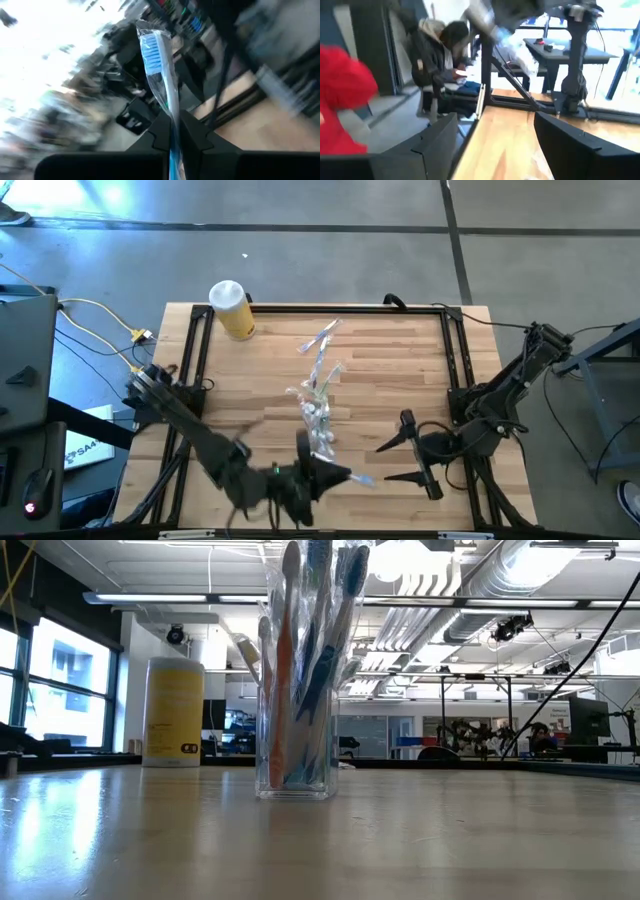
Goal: Pick & Place toothbrushing station
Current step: Put the blue toothbrush into the transparent organizer
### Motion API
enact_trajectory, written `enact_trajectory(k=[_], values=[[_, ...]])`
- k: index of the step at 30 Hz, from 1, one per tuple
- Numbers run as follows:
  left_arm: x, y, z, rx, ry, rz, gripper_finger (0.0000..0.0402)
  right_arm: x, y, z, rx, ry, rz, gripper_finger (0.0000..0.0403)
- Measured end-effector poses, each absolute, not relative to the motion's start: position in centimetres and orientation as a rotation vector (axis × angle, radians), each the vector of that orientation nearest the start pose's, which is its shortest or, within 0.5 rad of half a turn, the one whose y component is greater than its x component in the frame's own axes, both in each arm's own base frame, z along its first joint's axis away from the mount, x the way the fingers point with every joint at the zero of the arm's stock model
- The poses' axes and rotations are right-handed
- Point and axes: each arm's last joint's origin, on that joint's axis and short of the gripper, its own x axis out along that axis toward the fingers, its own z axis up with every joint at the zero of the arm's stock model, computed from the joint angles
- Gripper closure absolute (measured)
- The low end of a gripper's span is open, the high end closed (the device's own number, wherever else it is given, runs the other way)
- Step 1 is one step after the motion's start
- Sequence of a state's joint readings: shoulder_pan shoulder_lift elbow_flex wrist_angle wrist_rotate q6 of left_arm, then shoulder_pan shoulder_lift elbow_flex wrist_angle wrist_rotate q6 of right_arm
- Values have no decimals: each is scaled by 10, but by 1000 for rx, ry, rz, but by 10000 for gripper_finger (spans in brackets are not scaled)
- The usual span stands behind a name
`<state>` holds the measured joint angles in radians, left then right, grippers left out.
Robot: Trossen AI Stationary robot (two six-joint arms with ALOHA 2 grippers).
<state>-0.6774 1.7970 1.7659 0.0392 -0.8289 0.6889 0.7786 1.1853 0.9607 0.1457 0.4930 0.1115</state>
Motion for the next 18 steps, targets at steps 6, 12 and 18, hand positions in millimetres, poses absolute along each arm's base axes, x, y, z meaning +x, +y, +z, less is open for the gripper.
enact_trajectory(k=[6, 12, 18], values=[[341, -197, 430, 354, 55, -7, 394, 198, 184, 341, -129, 63, 308, 148], [360, -179, 421, 341, 74, -21, 394, 204, 176, 347, -243, -2, 137, 149], [366, -174, 418, 344, 81, -30, 394, 205, 173, 353, -343, -47, 62, 149]])
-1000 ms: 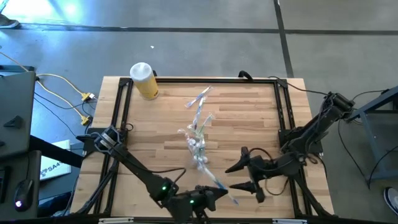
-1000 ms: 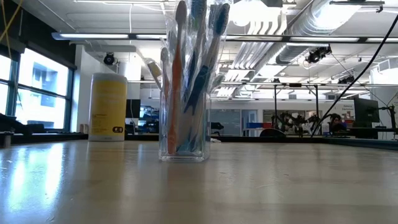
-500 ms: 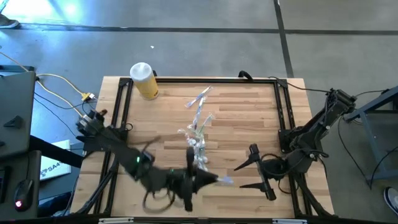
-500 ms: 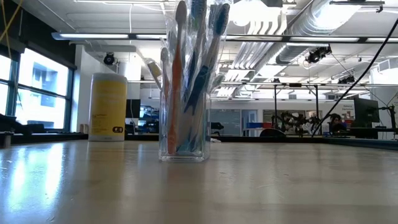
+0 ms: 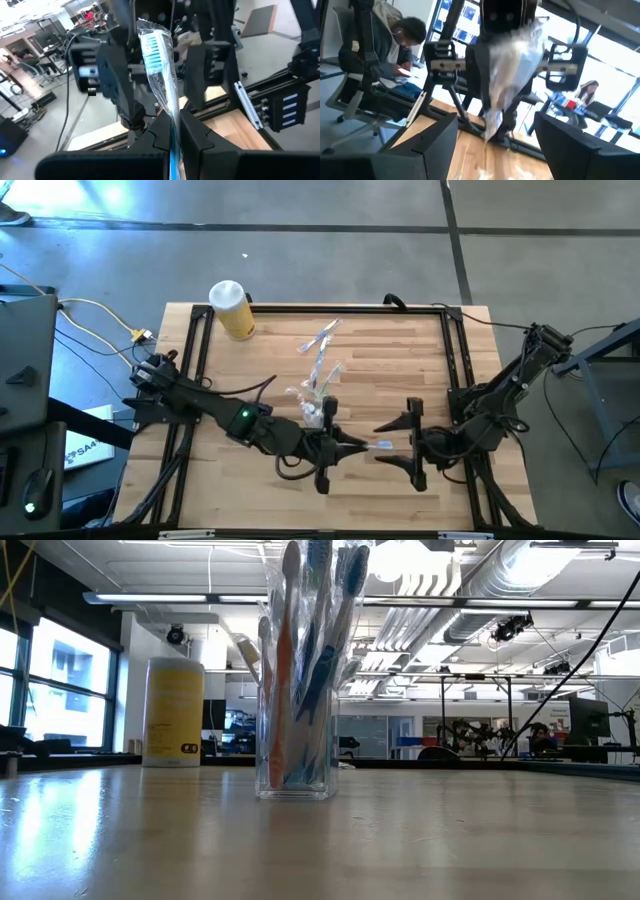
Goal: Pick & Place toothbrushing station
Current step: Put the blue toothbrush into the transparent organizer
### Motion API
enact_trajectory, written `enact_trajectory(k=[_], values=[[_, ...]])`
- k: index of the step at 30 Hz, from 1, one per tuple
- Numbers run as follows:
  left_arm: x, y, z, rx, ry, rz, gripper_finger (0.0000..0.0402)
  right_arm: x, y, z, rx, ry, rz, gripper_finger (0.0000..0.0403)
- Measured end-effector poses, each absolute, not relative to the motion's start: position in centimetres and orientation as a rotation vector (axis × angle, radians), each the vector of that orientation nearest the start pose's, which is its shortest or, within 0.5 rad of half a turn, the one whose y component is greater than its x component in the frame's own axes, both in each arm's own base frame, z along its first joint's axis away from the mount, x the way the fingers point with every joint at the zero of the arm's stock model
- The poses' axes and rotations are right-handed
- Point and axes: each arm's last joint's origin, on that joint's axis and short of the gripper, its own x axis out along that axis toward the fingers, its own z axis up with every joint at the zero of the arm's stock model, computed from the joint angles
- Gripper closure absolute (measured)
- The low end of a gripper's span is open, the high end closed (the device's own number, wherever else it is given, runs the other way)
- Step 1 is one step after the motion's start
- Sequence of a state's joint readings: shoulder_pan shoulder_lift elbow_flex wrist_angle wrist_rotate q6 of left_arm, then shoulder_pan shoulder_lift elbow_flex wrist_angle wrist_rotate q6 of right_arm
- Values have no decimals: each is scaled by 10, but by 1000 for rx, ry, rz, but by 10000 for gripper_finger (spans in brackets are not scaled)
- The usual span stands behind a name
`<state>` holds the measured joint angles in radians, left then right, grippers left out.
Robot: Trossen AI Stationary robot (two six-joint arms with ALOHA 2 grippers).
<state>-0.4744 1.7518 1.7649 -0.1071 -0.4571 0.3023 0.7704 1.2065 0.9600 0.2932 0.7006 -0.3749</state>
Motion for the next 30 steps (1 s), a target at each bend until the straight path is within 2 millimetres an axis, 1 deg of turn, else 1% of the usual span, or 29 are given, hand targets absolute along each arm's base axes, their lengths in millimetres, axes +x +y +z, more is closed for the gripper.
enact_trajectory(k=[5, 10, 14, 17, 20, 23, 26, 28, 30], values=[[368, -170, 417, 348, 85, -19, 394, 205, 173, 358, -382, -93, 62, 149], [371, -165, 417, 346, 83, -6, 394, 205, 175, 360, -419, -133, 121, 149], [373, -160, 418, 331, 83, 6, 394, 208, 172, 361, -423, -141, 127, 169], [375, -156, 417, 322, 85, 14, 394, 211, 168, 361, -446, -141, 117, 201], [376, -154, 417, 321, 86, 20, 394, 214, 164, 361, -452, -139, 105, 247], [376, -154, 417, 322, 89, 21, 394, 218, 160, 360, -463, -129, 89, 305], [376, -154, 417, 326, 89, 23, 394, 218, 160, 360, -497, -132, 91, 376], [376, -154, 416, 332, 93, 17, 393, 217, 161, 359, -524, -130, 96, 387], [376, -154, 416, 333, 96, 17, 378, 217, 162, 359, -535, -127, 99, 389]])
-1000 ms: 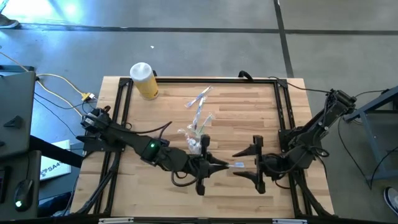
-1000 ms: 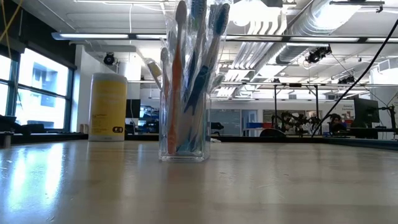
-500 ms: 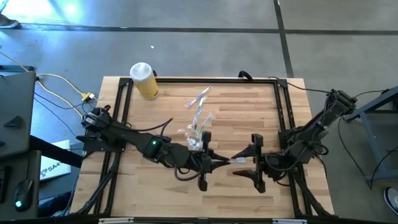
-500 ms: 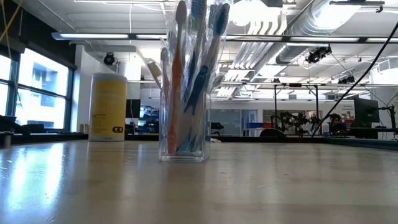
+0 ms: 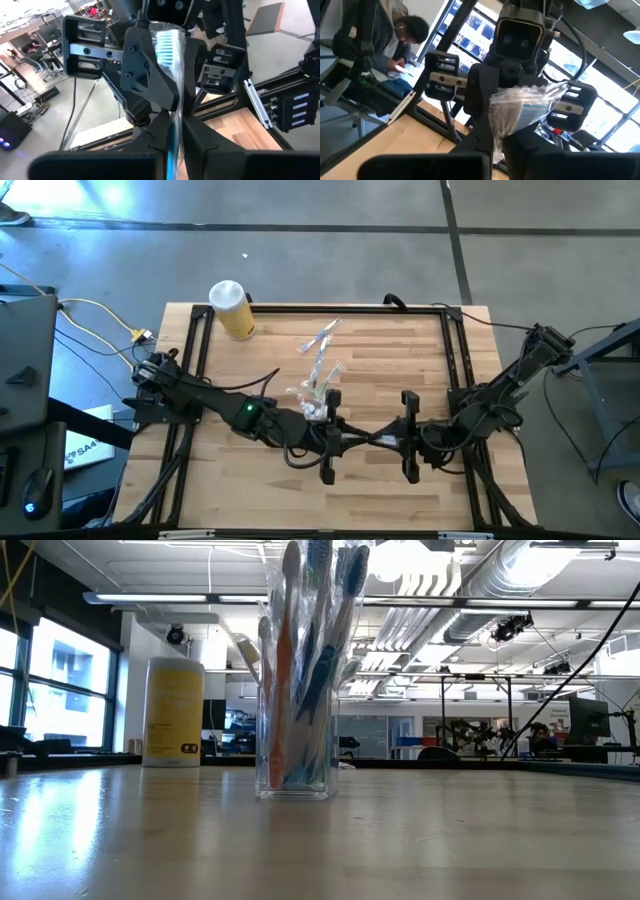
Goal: Pick & Place toothbrushing station
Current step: Put the blue toothbrush into the transparent organizer
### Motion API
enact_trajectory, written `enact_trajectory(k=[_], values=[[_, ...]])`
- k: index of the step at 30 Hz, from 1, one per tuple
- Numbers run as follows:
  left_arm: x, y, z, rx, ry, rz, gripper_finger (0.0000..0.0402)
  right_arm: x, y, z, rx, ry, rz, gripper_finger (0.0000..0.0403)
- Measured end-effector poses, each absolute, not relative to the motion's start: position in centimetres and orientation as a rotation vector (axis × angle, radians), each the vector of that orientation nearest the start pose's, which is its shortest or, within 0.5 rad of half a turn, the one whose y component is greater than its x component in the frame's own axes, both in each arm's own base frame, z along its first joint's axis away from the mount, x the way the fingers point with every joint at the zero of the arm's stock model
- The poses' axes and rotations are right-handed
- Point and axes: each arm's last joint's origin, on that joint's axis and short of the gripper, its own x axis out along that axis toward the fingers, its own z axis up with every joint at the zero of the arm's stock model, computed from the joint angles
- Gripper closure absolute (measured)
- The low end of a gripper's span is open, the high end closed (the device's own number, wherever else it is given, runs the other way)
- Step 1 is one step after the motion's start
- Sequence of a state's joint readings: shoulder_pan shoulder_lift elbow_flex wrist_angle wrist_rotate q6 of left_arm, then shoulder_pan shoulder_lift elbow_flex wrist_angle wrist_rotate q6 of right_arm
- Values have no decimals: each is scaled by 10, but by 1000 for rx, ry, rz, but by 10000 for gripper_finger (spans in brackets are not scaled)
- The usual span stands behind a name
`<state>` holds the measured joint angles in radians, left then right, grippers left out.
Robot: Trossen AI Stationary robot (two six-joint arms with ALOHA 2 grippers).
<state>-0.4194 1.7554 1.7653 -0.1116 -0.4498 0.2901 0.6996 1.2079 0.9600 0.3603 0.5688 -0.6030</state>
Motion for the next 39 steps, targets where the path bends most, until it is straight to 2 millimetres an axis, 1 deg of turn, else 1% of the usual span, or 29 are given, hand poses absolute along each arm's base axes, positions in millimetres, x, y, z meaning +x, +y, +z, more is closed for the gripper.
enact_trajectory(k=[5, 9, 11, 13, 15, 18, 20, 23, 25, 26, 28, 30, 33, 35, 37, 39], values=[[376, -153, 416, 323, 100, 27, 310, 214, 160, 356, -567, -86, 109, 393], [376, -153, 416, 316, 92, 31, 250, 209, 156, 356, -545, -41, 127, 393], [376, -153, 417, 305, 92, 31, 223, 204, 152, 356, -531, -15, 135, 393], [376, -153, 414, 258, 116, 33, 205, 194, 146, 359, -500, 16, 141, 393], [376, -152, 413, 231, 133, 62, 198, 182, 137, 362, -462, 53, 155, 393], [372, -148, 414, 289, 159, 157, 199, 166, 120, 367, -408, 85, 176, 393], [371, -145, 416, 314, 161, 238, 202, 154, 105, 373, -367, 81, 212, 393], [367, -140, 420, 351, 174, 349, 207, 150, 79, 382, -319, 54, 188, 392], [365, -135, 423, 361, 175, 402, 209, 155, 66, 383, -305, 57, 173, 394], [362, -132, 425, 367, 185, 416, 210, 159, 60, 381, -299, 72, 193, 394], [358, -127, 428, 351, 190, 428, 211, 174, 50, 374, -283, 107, 232, 394], [353, -117, 431, 342, 213, 445, 211, 190, 36, 367, -260, 150, 271, 395], [348, -103, 435, 330, 243, 481, 211, 210, 13, 356, -169, 198, 359, 395], [342, -94, 437, 317, 263, 500, 211, 219, -3, 350, -126, 219, 401, 395], [335, -83, 441, 299, 289, 524, 211, 227, -16, 342, -113, 235, 469, 395], [328, -73, 442, 283, 321, 550, 211, 233, -24, 336, -112, 221, 575, 395]])
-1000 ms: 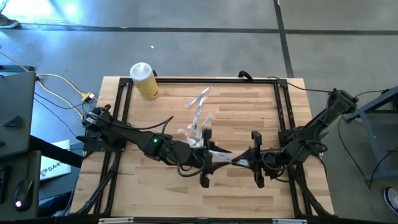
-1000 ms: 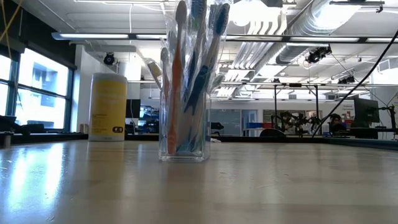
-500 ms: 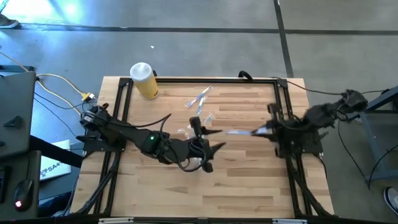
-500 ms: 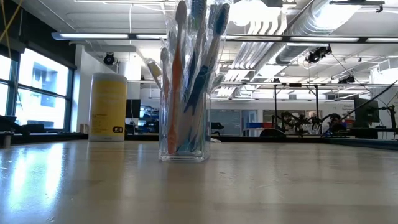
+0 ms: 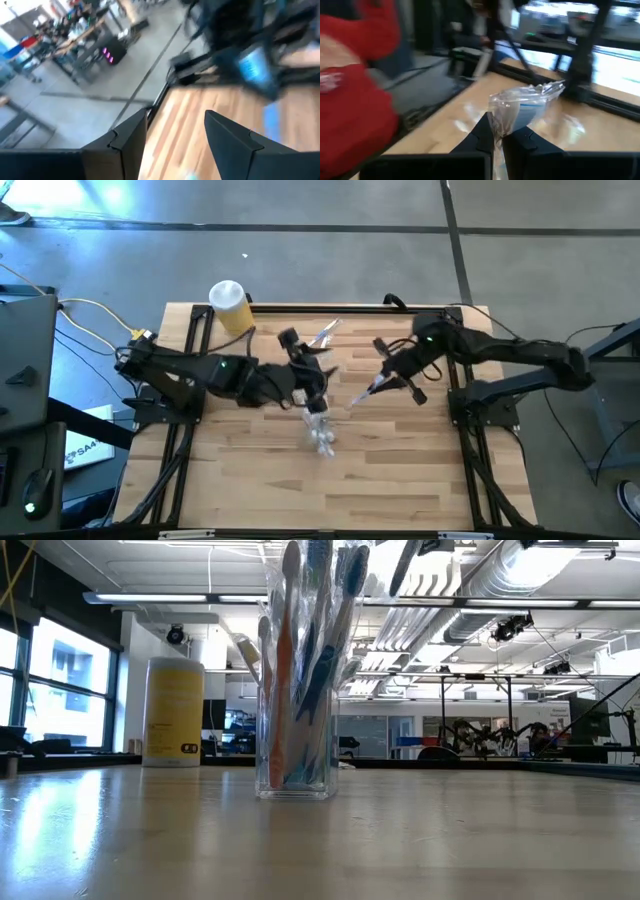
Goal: Pick & Place toothbrushing station
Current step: Put the blue toothbrush into the transparent organizer
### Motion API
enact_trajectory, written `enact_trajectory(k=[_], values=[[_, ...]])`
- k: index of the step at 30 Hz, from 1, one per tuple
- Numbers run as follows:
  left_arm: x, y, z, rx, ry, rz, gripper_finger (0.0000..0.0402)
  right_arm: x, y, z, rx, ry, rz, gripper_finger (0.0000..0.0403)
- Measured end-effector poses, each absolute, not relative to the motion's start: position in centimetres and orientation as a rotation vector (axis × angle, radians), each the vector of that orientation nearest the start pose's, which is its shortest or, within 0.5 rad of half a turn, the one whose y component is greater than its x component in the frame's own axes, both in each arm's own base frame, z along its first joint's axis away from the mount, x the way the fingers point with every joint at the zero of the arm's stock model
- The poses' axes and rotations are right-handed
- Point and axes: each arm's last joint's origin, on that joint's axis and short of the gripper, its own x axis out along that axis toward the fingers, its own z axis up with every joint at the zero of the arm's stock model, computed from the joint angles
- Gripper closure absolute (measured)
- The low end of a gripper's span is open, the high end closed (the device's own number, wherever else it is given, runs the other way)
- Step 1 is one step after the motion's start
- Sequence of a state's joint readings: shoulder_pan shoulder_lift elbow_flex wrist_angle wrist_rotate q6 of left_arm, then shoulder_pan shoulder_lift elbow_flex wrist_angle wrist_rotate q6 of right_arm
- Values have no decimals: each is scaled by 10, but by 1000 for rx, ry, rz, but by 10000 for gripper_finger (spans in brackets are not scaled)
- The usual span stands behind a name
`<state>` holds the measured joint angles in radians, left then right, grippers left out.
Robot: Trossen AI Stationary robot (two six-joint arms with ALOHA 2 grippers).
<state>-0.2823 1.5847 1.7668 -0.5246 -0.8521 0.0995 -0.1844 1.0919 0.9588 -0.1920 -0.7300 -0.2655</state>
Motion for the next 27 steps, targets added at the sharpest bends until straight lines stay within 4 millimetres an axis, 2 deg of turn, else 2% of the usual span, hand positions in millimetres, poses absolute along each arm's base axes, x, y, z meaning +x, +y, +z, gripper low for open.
enact_trajectory(k=[9, 17, 22, 27], values=[[296, -9, 436, 243, 555, 734, 211, 273, -36, 306, -275, 173, 686, 395], [288, 44, 425, 161, 720, 736, 211, 306, -46, 282, -330, 163, 580, 395], [286, 61, 424, 74, 731, 706, 211, 312, -51, 265, -346, 292, 461, 395], [285, 62, 424, 60, 732, 700, 211, 310, -50, 267, -368, 295, 453, 395]])
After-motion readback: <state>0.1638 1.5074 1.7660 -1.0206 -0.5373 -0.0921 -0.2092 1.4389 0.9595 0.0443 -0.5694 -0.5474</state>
